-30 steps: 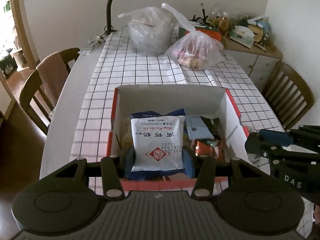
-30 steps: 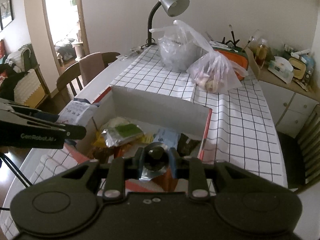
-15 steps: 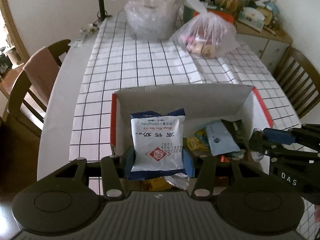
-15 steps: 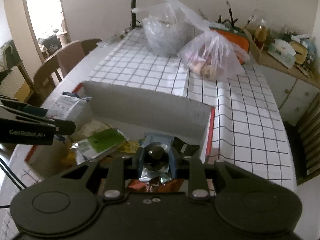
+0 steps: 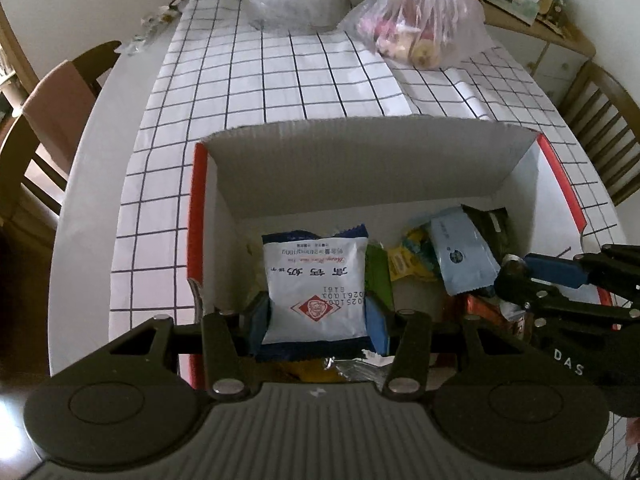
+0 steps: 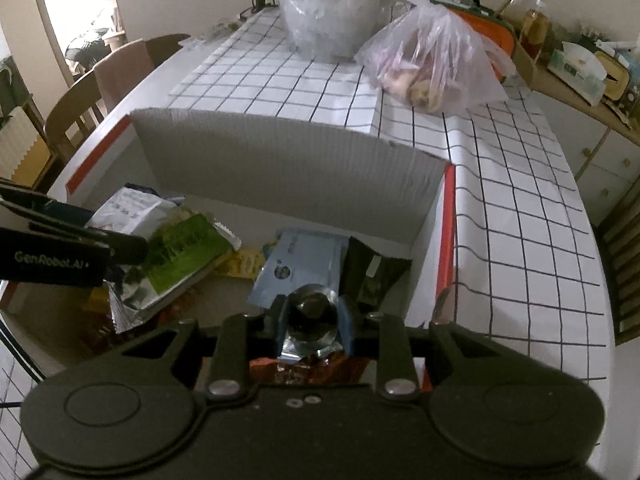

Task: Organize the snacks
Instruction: 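Carry the white packet and round item over the red box and lower them, then open both tools and withdraw them from the box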

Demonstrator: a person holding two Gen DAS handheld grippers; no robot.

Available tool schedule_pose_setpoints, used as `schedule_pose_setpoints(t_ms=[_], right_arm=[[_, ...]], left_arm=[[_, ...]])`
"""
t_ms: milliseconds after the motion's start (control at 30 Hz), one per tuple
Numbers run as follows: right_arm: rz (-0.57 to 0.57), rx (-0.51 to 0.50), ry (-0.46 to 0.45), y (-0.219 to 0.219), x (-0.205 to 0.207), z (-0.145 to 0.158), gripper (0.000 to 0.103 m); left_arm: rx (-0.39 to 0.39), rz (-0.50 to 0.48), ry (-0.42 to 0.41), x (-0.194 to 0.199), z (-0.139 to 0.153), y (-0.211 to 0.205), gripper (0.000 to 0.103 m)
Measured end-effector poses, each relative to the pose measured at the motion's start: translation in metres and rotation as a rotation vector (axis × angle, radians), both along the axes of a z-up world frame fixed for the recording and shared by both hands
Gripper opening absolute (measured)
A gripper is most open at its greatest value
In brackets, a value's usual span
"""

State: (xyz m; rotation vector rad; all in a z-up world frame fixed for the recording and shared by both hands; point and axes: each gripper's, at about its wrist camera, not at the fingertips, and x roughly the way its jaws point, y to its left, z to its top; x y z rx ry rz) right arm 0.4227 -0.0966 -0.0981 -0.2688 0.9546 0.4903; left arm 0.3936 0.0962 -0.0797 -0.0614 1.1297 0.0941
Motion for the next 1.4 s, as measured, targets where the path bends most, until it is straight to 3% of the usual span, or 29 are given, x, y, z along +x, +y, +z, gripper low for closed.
schedule_pose_setpoints(t_ms=[367,633,733,800,933,1100,1400], right_arm=[[0.006,-0.003,0.009,-0.003,-0.006,0.001,0.036],[0.007,0.044,-0.010,-0.014,-0.015,0.016,0.046],[0.006,0.062,-0.024,-0.019,-0.021,0.025,0.053],[0.006,0.077,-0.036,-0.023,-0.026,0.031,0.065],[0.014,0.103,-0.057,-0.030,-0.037,0.044,0.070],[0.015,0.137,-0.088,-0.041,-0.051,0.059,0.084],[0.018,0.195,-0.128,-0.065,-0.075,0.083,0.097]], left_arm=[[-0.011,0.004,-0.006,-0.006,0.002,-0.006,0.050],[-0.023,0.028,-0.049,-0.023,0.016,-0.012,0.061],[-0.024,0.036,-0.077,-0.032,0.024,-0.016,0.063],[-0.027,0.041,-0.095,-0.038,0.030,-0.018,0.064],[-0.028,0.052,-0.135,-0.052,0.041,-0.024,0.066],[-0.027,0.051,-0.172,-0.067,0.052,-0.034,0.068],[-0.043,0.063,-0.236,-0.103,0.070,-0.043,0.081]])
